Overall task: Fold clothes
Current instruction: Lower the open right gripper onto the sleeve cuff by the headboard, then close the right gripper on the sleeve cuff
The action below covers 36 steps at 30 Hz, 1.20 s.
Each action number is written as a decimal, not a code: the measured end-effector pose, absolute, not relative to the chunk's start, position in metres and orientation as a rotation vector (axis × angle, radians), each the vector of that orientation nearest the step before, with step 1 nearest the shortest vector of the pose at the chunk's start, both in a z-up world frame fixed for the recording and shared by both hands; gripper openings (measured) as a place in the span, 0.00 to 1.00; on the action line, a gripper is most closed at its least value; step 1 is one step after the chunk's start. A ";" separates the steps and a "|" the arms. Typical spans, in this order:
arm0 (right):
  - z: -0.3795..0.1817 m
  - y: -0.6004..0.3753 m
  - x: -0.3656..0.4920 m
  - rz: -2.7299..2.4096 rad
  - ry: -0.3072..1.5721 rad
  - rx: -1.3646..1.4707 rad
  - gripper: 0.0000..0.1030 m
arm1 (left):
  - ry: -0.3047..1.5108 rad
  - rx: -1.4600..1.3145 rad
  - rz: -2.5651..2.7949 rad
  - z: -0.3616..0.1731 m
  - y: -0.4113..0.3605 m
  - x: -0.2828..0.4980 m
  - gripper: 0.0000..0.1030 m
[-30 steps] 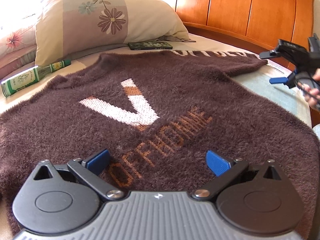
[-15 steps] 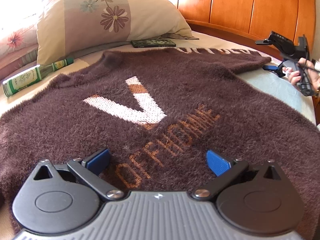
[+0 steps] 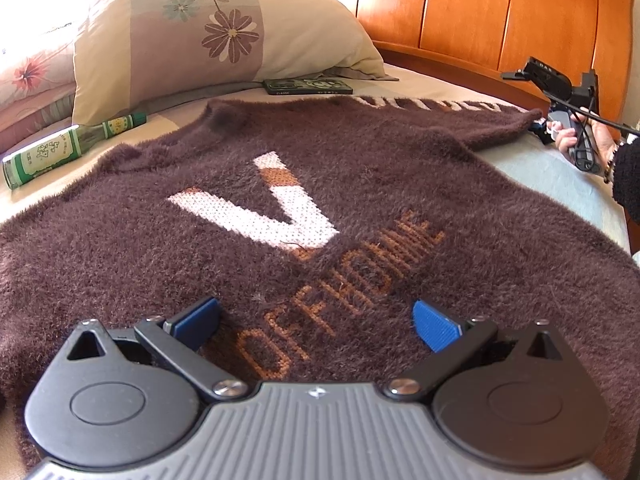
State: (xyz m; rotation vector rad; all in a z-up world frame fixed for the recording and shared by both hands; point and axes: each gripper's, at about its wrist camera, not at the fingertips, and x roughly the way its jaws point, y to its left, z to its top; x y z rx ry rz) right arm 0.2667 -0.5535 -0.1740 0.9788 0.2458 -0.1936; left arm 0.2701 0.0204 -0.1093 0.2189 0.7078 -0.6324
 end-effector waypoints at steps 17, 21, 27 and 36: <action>-0.184 -0.574 0.266 -0.227 0.211 1.077 0.71 | 0.707 0.199 -0.644 -0.110 0.025 0.273 0.99; -0.191 -0.569 0.270 -0.341 0.275 0.982 0.24 | 0.707 0.197 -0.643 -0.110 0.024 0.273 0.99; -0.197 -0.574 0.268 -0.384 0.296 0.997 0.06 | 0.706 0.197 -0.644 -0.110 0.024 0.273 0.99; -0.155 -0.554 0.281 -0.434 0.359 0.858 0.10 | 0.717 0.186 -0.644 -0.105 0.027 0.273 0.99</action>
